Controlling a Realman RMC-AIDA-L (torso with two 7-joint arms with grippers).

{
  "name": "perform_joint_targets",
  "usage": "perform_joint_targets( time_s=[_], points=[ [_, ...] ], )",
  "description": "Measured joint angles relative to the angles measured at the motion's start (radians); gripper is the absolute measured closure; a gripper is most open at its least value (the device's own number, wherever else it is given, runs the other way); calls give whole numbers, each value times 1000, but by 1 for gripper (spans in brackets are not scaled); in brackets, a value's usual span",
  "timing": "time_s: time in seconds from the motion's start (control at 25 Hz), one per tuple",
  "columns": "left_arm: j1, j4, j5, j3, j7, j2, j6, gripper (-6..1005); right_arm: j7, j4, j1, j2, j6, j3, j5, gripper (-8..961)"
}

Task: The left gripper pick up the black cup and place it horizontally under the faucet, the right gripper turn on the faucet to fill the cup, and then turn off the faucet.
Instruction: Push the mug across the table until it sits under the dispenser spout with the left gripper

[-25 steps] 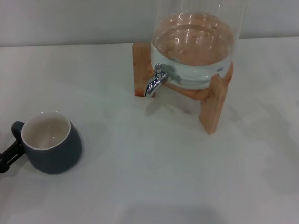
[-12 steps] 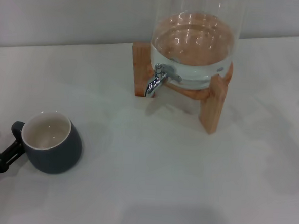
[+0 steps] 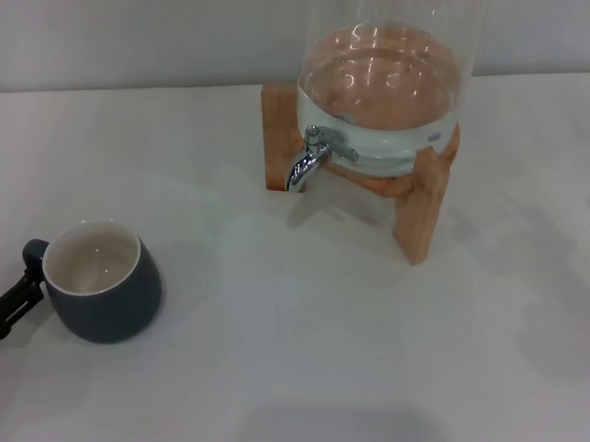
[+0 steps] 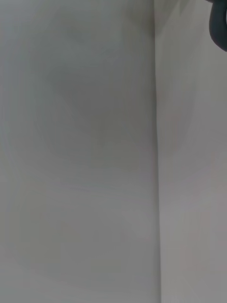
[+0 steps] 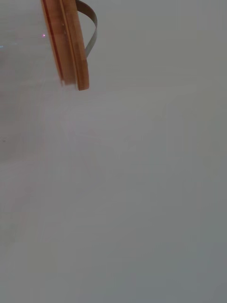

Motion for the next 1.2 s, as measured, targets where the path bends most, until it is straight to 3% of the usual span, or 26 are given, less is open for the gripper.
perform_joint_targets(
  time_s=[1.2],
  points=[
    [-17,3,-6,-1,0,0,11,138,0,0,-16,0,15,0,0,262]
  ],
)
